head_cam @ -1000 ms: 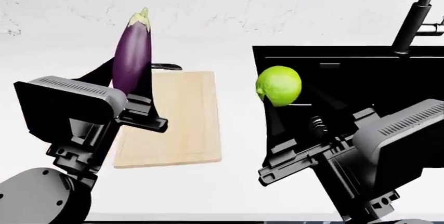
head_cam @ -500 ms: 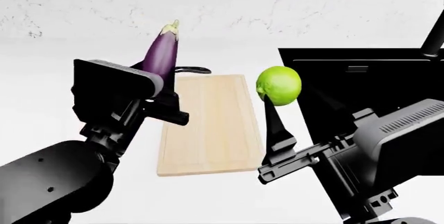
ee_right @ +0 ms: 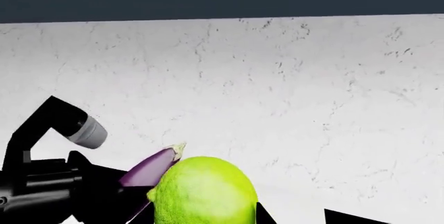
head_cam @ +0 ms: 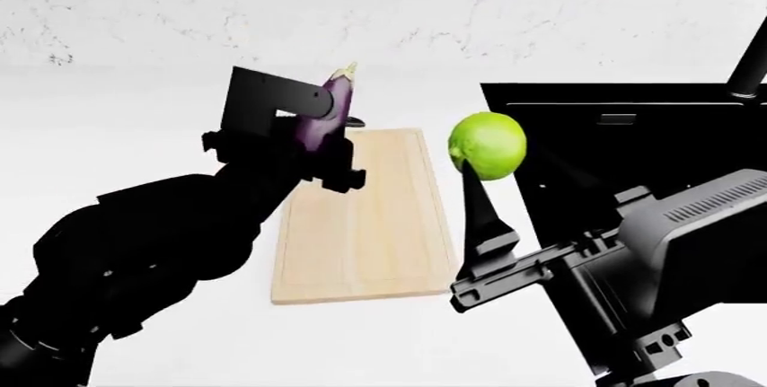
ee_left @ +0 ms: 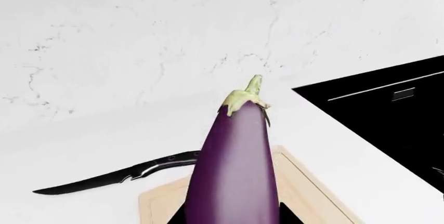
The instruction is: Pick the vegetables from the sink and place them on the cutting board.
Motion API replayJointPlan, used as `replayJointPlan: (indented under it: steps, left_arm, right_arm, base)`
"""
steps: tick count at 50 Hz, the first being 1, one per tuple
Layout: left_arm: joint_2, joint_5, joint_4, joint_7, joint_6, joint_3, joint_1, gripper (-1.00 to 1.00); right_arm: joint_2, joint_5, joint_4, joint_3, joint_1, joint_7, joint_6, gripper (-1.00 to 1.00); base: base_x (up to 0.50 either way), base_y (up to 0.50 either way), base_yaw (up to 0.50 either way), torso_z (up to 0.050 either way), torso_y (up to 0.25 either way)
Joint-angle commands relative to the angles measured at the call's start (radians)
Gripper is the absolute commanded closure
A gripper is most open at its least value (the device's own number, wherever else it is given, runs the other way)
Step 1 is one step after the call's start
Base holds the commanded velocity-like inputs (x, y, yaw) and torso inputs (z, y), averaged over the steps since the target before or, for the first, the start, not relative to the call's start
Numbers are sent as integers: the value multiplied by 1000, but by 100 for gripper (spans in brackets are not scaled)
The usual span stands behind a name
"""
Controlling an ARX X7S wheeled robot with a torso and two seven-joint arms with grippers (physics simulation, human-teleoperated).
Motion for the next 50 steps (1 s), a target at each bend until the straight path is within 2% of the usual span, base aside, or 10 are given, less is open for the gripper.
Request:
replayJointPlan:
  steps: [1, 16, 38, 39, 50]
  left_arm:
    - [55, 4, -146, 24, -7, 20, -25, 100]
    - [96, 36, -258, 92, 11, 60, -1, 100]
    - [103, 48, -288, 118, 42, 70, 36, 100]
    - [102, 49, -289, 118, 43, 70, 37, -100]
    - [96, 47, -273, 119, 45, 69, 39, -100]
  right_arm:
    - [2, 2, 9, 10, -5, -8, -6, 100]
    - [1, 23, 29, 18, -17, -29, -32, 100]
    - [-6, 27, 44, 16, -19, -40, -39, 100]
    - [-7, 27, 45, 15, -19, -40, -38, 100]
    - [-9, 27, 46, 13, -17, -43, -35, 100]
  base:
    - [0, 0, 0, 0, 0]
    - [0, 0, 0, 0, 0]
    - [0, 0, 0, 0, 0]
    - [0, 0, 0, 0, 0]
    - [0, 0, 0, 0, 0]
